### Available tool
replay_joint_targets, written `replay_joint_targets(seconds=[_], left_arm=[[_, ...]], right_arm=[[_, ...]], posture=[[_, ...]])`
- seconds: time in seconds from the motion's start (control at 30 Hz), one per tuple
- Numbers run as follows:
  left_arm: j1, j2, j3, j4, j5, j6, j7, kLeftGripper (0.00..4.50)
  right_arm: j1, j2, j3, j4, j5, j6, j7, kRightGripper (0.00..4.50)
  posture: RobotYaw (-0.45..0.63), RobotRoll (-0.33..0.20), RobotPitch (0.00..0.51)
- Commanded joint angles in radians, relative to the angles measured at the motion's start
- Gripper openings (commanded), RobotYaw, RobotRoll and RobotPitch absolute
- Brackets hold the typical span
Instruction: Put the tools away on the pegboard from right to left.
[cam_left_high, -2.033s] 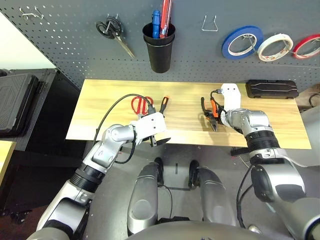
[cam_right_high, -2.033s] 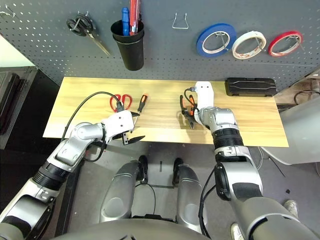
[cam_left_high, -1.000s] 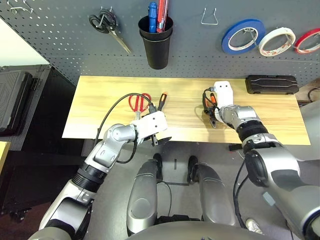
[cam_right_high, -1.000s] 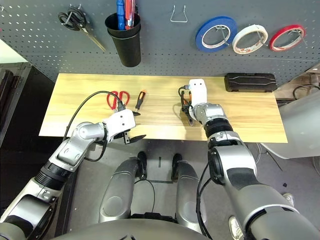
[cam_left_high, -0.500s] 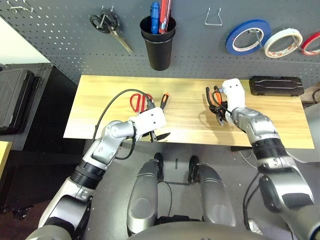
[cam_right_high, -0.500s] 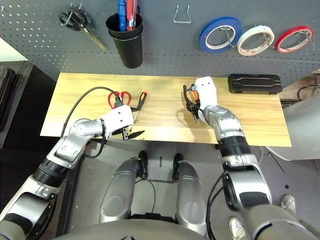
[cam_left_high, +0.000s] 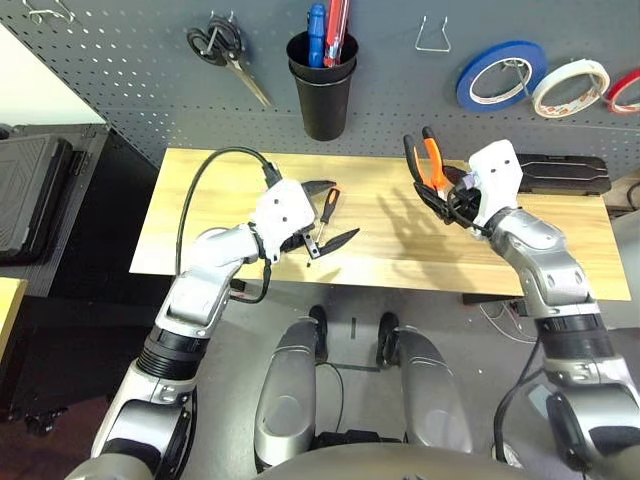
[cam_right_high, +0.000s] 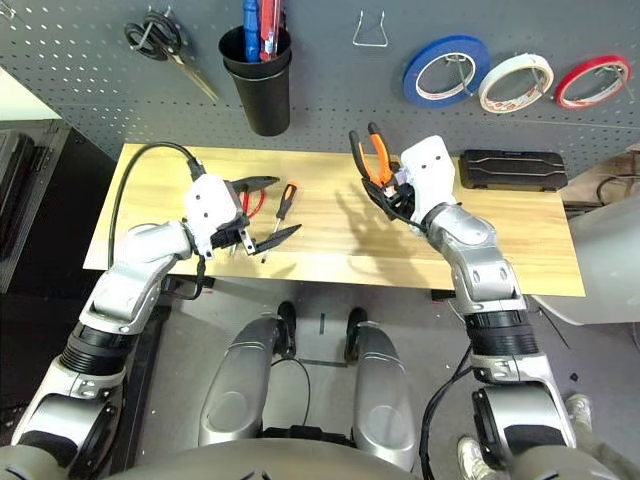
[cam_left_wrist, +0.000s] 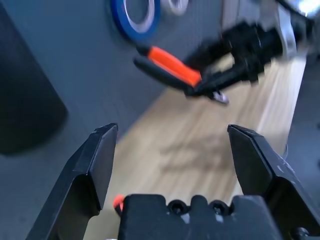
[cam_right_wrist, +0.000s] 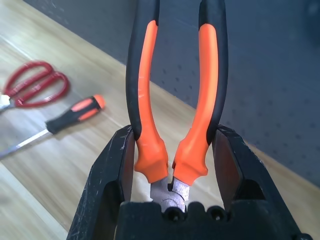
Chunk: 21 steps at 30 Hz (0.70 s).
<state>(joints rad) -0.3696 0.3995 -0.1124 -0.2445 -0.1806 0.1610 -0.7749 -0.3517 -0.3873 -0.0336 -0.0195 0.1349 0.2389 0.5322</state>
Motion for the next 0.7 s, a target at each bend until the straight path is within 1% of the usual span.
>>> replay_joint_targets(seconds=[0.03,0.13,0.2,0.43,0.5,0.53,0.63,0.7], left_arm=[[-0.004,-0.012,0.024,-0.057,-0.059,0.025,0.016,4.5],[-0.023,-0.02,0.04,-0.076,-0.1,0.045,0.025,4.5],[-0.032,-0.02,0.047,-0.08,-0.121,0.049,0.022,4.5],[-0.083,-0.031,0.08,-0.072,-0.162,0.041,0.033,4.5],[-0.095,-0.037,0.089,-0.08,-0.185,0.051,0.038,4.5],[-0.099,-0.04,0.092,-0.083,-0.195,0.054,0.041,4.5],[-0.108,-0.045,0.101,-0.088,-0.228,0.064,0.044,4.5],[-0.117,-0.05,0.109,-0.093,-0.251,0.07,0.048,4.5]], right_arm=[[0.017,-0.009,-0.026,-0.075,0.015,-0.047,-0.007,2.46],[0.02,-0.013,-0.04,-0.105,0.022,-0.075,-0.011,2.46],[0.024,-0.022,-0.053,-0.124,0.019,-0.134,-0.006,2.46],[0.004,-0.058,-0.095,-0.153,0.01,-0.27,-0.03,2.46],[-0.017,-0.047,-0.105,-0.151,0.005,-0.298,-0.059,2.46],[-0.025,-0.043,-0.106,-0.15,0.001,-0.309,-0.072,2.46],[-0.054,-0.046,-0.086,-0.142,-0.024,-0.364,-0.079,2.46],[-0.098,-0.037,-0.079,-0.137,-0.027,-0.363,-0.097,2.46]], posture=[[0.18,0.0,0.27],[0.17,0.0,0.265],[0.15,0.0,0.258],[0.13,0.0,0.24],[0.13,0.0,0.24],[0.13,0.0,0.232],[0.12,0.0,0.219],[0.12,0.0,0.215]])
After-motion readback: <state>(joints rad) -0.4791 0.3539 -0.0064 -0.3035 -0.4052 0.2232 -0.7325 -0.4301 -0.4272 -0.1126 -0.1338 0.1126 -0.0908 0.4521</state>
